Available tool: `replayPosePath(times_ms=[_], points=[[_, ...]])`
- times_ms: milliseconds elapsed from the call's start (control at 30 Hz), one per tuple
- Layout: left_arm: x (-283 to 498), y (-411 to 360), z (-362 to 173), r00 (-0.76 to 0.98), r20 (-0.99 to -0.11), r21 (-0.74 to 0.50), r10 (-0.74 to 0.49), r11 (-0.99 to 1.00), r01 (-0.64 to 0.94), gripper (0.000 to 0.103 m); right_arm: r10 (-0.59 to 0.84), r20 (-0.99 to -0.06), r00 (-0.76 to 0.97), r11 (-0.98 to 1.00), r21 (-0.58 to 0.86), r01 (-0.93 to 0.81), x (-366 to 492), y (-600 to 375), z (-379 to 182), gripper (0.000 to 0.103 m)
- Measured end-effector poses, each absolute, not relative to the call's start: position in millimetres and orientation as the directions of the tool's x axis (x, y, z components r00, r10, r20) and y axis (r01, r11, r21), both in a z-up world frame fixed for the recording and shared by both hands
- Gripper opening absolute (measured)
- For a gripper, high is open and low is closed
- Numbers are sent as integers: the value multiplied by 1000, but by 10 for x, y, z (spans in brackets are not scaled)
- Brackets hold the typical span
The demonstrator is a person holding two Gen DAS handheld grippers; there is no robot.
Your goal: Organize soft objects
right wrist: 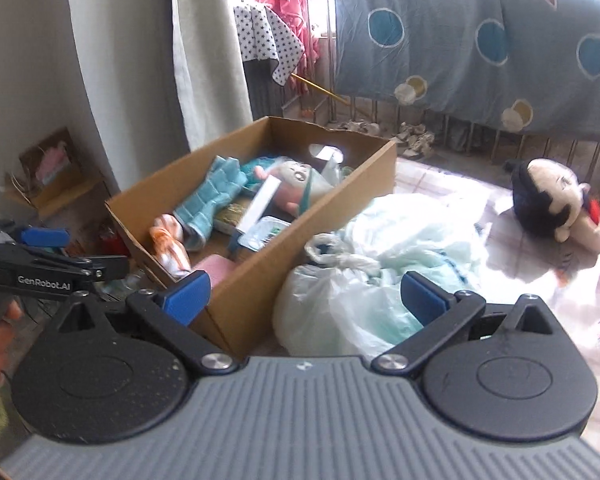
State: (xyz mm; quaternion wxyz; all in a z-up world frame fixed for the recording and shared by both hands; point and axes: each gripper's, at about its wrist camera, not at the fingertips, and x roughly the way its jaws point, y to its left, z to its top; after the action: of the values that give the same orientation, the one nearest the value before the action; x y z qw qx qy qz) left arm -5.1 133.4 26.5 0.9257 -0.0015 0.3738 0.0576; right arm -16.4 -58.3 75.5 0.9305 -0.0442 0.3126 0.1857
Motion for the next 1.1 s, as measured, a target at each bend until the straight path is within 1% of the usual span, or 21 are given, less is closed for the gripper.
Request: replayPosePath(times_ms=[167,233,367,467,600,667,800,933,1100], points=[[-1,1306,186,683,-721,60,116,993,-106,103,178,-541,822,954,-110,-279,-291,-479,696,102],[16,1285,167,680,-723,68,123,992,-107,103,159,-517,841,950,-152,-273,-359,-429,640,102],[20,1238,163,688,-711,100,143,990,-103,103,114,-517,849,947,-201,-249,-461,-343,584,102],[31,1207,164,691,-713,98,118,993,-68,103,136,-540,831,957,-145,-251,-487,-329,560,102],[21,1173,132,703,-708,56,63,998,-33,103,183,-595,782,979,34,-202,-480,-380,464,102],[-2,1154,118,713,-699,59,62,998,-28,103,171,-602,780,984,73,-160,-509,-383,391,102],[-26,1097,120,727,-685,80,51,997,5,103,167,-643,747,986,102,-133,-493,-408,300,102],[-32,1035,139,738,-671,112,69,994,8,103,149,-640,753,988,128,-87,-460,-449,292,102],[20,1004,158,731,-677,124,85,992,0,103,146,-657,740,989,127,-82,-413,-428,270,102]])
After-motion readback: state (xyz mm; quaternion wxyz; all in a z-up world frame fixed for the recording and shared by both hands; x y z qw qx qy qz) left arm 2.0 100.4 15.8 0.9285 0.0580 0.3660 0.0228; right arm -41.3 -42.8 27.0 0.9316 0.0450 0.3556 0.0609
